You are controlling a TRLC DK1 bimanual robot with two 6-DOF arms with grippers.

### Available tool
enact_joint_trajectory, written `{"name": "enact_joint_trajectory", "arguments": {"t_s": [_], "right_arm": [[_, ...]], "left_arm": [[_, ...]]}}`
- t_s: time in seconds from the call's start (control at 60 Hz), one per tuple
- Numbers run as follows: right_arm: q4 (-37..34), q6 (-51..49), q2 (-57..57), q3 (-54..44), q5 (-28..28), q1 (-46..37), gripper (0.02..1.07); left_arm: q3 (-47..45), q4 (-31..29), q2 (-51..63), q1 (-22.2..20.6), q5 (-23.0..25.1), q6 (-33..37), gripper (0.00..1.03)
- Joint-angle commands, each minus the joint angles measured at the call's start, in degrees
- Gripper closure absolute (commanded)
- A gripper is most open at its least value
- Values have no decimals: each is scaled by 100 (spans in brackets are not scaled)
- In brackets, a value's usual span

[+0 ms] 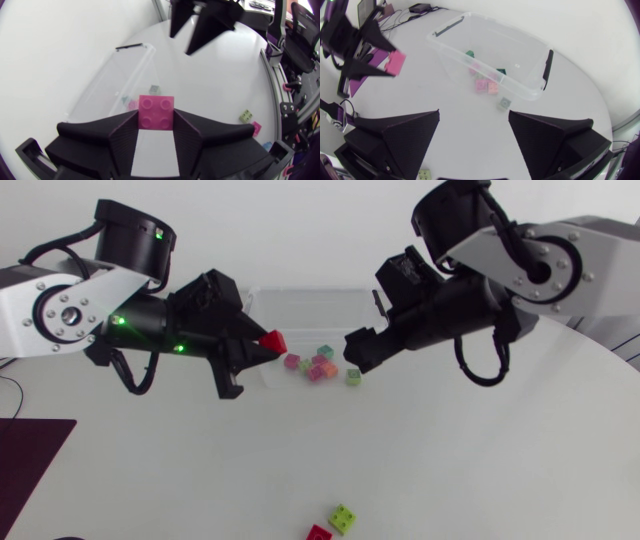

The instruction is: Pick up the duplo bricks and place them in the container

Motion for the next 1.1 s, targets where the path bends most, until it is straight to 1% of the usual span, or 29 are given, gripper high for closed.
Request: {"name": "enact_joint_trajectory", "arguments": {"t_s": [0.0,0.017,0.083,0.133,0.217,0.267,0.3,0.333,0.4,0.533,0.567,0.583,0.6,0.617,0.633,0.65,0.667,0.683,0.717,0.767,0.783,0.9,0.983,1.0,1.033,1.083], "right_arm": [[-75,-108,-248,-526,43,174,7],[-75,-108,-319,-640,43,235,7],[-84,-143,-503,-1018,87,437,7],[-119,-143,-600,-1308,87,631,7],[-163,-143,-670,-1642,87,921,7],[-189,-143,-670,-1800,87,1053,7],[-207,-143,-653,-1906,87,1167,7],[-216,-152,-600,-2002,87,1246,7],[-224,-170,-503,-2152,78,1378,7],[-224,-143,-152,-2389,69,1721,7],[-207,-143,-29,-2424,69,1791,7],[-198,-143,59,-2451,69,1835,7],[-198,-143,103,-2459,69,1852,7],[-172,-135,226,-2477,78,1931,7],[-154,-135,297,-2495,78,1958,7],[-110,-126,384,-2503,87,2002,7],[-66,-126,428,-2512,87,2028,7],[-13,-126,490,-2521,87,2063,7],[13,-126,613,-2512,104,2107,7],[48,-126,657,-2486,113,2125,9],[57,-126,683,-2468,122,2151,10],[4,-152,797,-2319,218,2221,10],[-57,-161,947,-2178,289,2265,10],[-75,-161,982,-2143,289,2283,12],[-101,-161,1035,-2090,297,2309,12],[-145,-161,1105,-2020,359,2353,12]], "left_arm": [[342,403,326,46,47,-554,101],[430,675,449,125,38,-827,101],[738,983,739,204,11,-1170,101],[1001,1326,1055,319,-68,-1548,101],[1353,1730,1495,380,-419,-1820,101],[1546,1739,1723,406,-472,-1882,101],[1731,1783,1978,415,-621,-1925,101],[1819,1809,2145,424,-657,-1934,101],[1968,2055,2461,450,-885,-2005,101],[2451,2284,3077,565,-1114,-2207,101],[2574,2301,3173,591,-1149,-2268,98],[2724,2301,3305,626,-1184,-2330,90],[2768,2292,3340,635,-1193,-2339,87],[2917,2240,3463,653,-1193,-2365,74],[2970,2222,3507,653,-1193,-2382,65],[3075,2161,3578,670,-1193,-2409,45],[3128,2108,3613,670,-1193,-2418,34],[3163,2046,3639,661,-1193,-2418,18],[3155,2046,3630,653,-1193,-2418,6],[3111,2029,3578,644,-1193,-2418,5],[3031,2020,3472,635,-1193,-2418,5],[2513,1950,2778,644,-1193,-2382,5],[2082,1563,2101,600,-1193,-2119,5],[1863,1405,1793,573,-1193,-1978,5],[1696,1317,1574,565,-1193,-1882,5],[1353,1027,1125,529,-1158,-1644,5]]}}
